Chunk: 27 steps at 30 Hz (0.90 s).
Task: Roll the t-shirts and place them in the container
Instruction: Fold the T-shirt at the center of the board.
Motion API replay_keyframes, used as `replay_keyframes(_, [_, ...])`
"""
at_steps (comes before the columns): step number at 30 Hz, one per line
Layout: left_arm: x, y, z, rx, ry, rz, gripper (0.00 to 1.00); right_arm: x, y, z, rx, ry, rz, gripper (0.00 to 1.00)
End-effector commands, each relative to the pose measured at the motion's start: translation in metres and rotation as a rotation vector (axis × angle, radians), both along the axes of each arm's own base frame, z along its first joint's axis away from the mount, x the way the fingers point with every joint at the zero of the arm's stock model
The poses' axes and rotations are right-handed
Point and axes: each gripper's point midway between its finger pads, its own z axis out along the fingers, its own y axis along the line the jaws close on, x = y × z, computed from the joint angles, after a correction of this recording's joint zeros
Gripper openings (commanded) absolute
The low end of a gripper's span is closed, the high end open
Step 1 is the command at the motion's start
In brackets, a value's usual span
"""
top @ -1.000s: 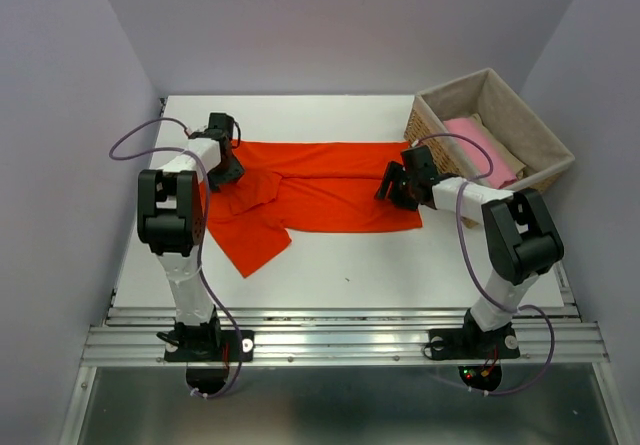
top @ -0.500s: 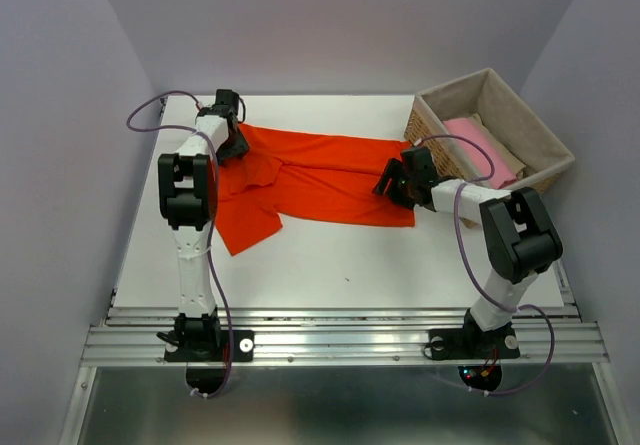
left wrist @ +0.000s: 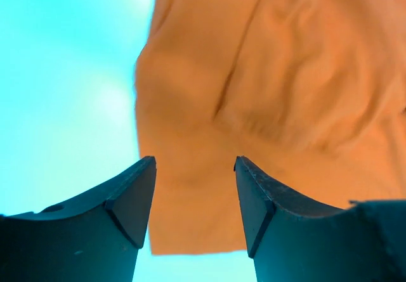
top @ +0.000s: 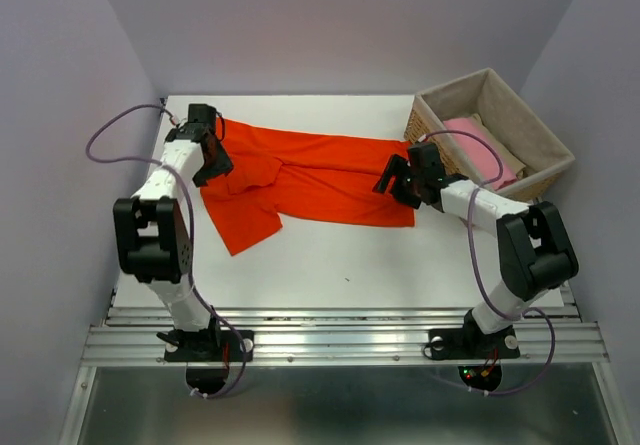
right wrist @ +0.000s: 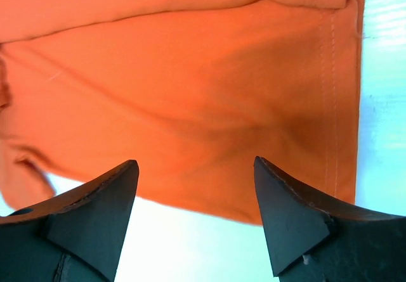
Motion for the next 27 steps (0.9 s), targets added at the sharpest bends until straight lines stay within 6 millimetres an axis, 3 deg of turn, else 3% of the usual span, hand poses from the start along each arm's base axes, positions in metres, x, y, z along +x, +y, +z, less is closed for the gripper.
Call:
replay_keyframes(1, [-0.064, 0.000, -0.016, -0.040, 0.084, 0.039, 0.64, -0.009, 0.004, 0.028, 0.052, -0.056, 0.039, 0.79])
replay_keyframes(2, [-0.089, -0.001, -0.030, -0.047, 0.138, 0.051, 0.64, -0.011, 0.004, 0.030, 0.053, -0.057, 0.042, 0.79])
replay_keyframes(4, [-0.111, -0.006, -0.038, -0.080, 0.163, 0.090, 0.64, -0.013, 0.004, 0.036, 0.055, -0.069, 0.051, 0.79])
replay_keyframes(5, [-0.131, -0.007, -0.052, -0.092, 0.205, 0.111, 0.64, -0.013, 0.003, 0.038, 0.053, -0.074, 0.052, 0.80])
replay_keyframes(8, [-0.151, -0.013, -0.060, -0.145, 0.188, 0.188, 0.64, -0.012, 0.001, 0.046, 0.042, -0.092, 0.055, 0.80])
replay_keyframes(14, [-0.169, -0.020, -0.076, -0.198, 0.185, 0.278, 0.61, -0.012, 0.000, 0.051, 0.038, -0.104, 0.054, 0.80])
replay_keyframes(18, [-0.169, -0.020, -0.085, -0.198, 0.188, 0.278, 0.60, -0.014, 0.000, 0.050, 0.042, -0.102, 0.052, 0.80])
replay_keyframes(27, [-0.145, -0.040, -0.090, -0.239, 0.109, 0.193, 0.55, -0.027, -0.007, 0.042, 0.038, -0.079, 0.023, 0.80])
